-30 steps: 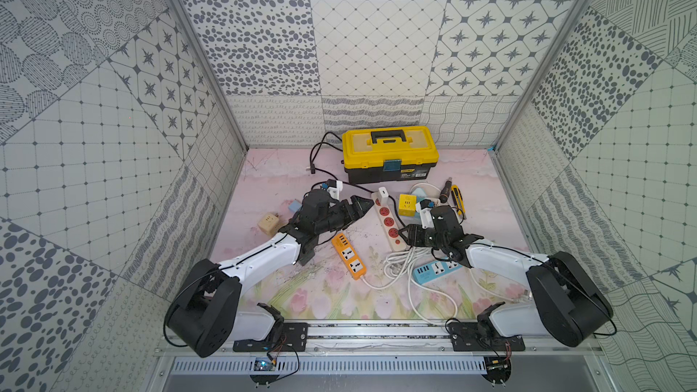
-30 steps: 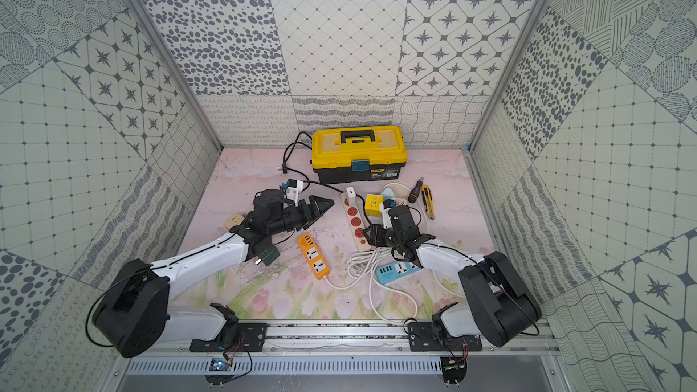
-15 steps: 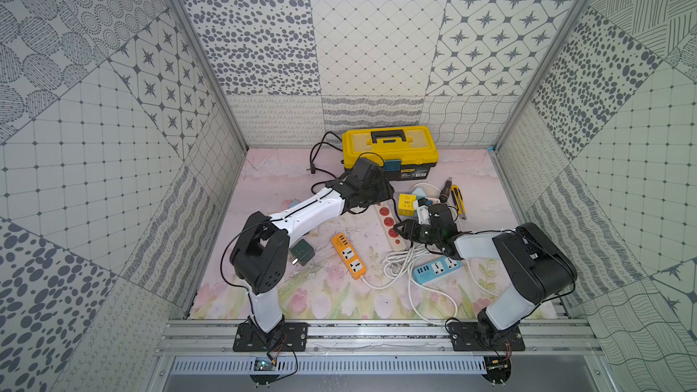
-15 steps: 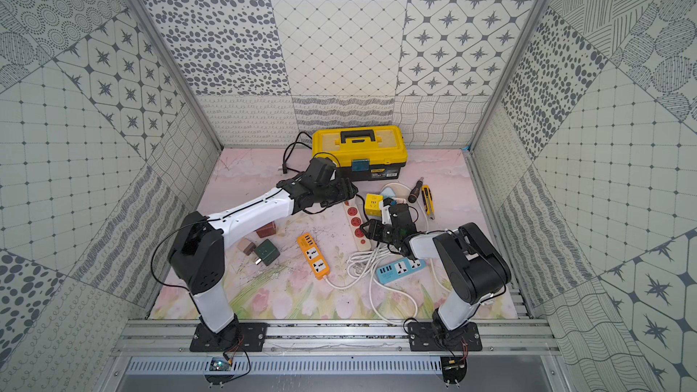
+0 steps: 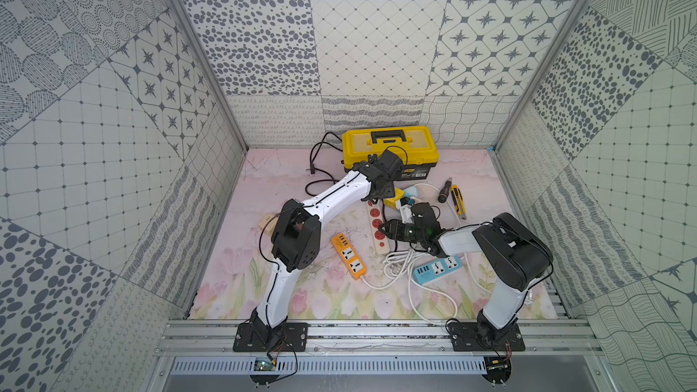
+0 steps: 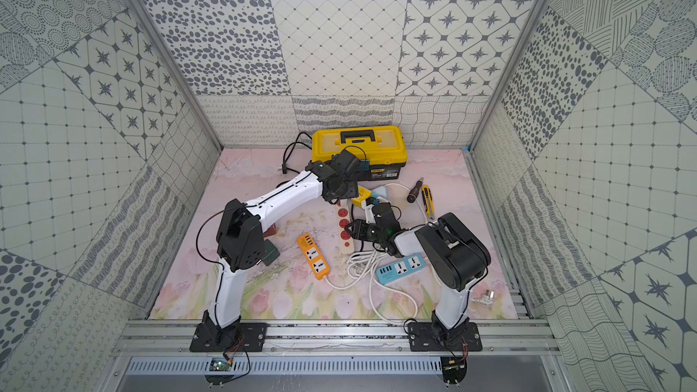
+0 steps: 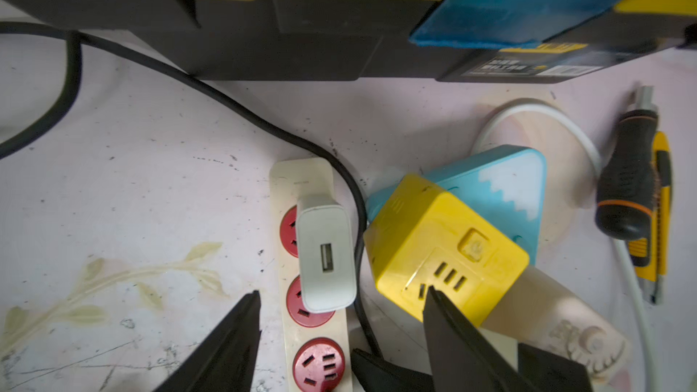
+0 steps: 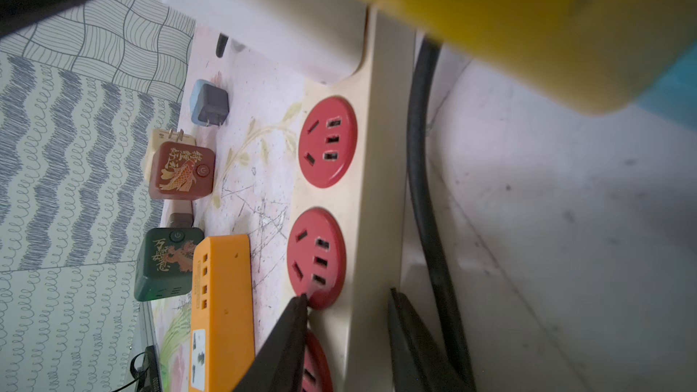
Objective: Pull the plug off the socket
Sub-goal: Move the socket to the center of the board, then remove the plug from the socket.
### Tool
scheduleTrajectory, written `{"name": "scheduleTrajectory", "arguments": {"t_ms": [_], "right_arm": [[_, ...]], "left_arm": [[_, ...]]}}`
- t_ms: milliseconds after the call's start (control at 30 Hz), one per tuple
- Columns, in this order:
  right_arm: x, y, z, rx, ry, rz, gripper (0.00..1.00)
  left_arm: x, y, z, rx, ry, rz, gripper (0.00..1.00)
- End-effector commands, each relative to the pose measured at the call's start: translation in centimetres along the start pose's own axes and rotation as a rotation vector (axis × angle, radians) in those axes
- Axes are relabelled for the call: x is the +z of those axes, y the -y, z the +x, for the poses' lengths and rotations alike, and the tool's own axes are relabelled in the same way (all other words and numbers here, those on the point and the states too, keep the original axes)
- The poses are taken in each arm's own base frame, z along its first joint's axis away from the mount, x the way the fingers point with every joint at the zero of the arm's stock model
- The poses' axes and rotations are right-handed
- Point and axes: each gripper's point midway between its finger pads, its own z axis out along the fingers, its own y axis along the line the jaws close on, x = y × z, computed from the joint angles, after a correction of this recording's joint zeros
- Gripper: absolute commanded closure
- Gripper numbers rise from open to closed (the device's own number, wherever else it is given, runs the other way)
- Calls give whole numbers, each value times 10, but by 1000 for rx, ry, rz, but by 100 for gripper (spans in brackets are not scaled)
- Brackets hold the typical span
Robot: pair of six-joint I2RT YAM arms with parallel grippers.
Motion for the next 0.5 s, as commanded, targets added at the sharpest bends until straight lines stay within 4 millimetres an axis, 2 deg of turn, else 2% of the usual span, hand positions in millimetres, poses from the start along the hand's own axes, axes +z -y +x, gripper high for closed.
{"name": "scheduleTrajectory", "arguments": {"t_ms": [0, 67, 167, 267, 467], "right_arm": [[14, -6, 25, 24, -83, -19, 63], [12, 4, 25, 54, -62, 24, 64], [3, 16, 20, 74, -25, 69, 59], [-7, 12, 15, 45, -13, 64, 53], [-14, 2, 11, 17, 0, 44, 54]], "left_arm": [[-3, -43, 9, 98, -16, -216, 28], [-1, -47, 7, 99, -13, -229, 29], [7, -43, 6, 116, -27, -199, 31], [14, -36, 5, 142, -37, -174, 31], [32, -24, 5, 163, -66, -161, 32]]}}
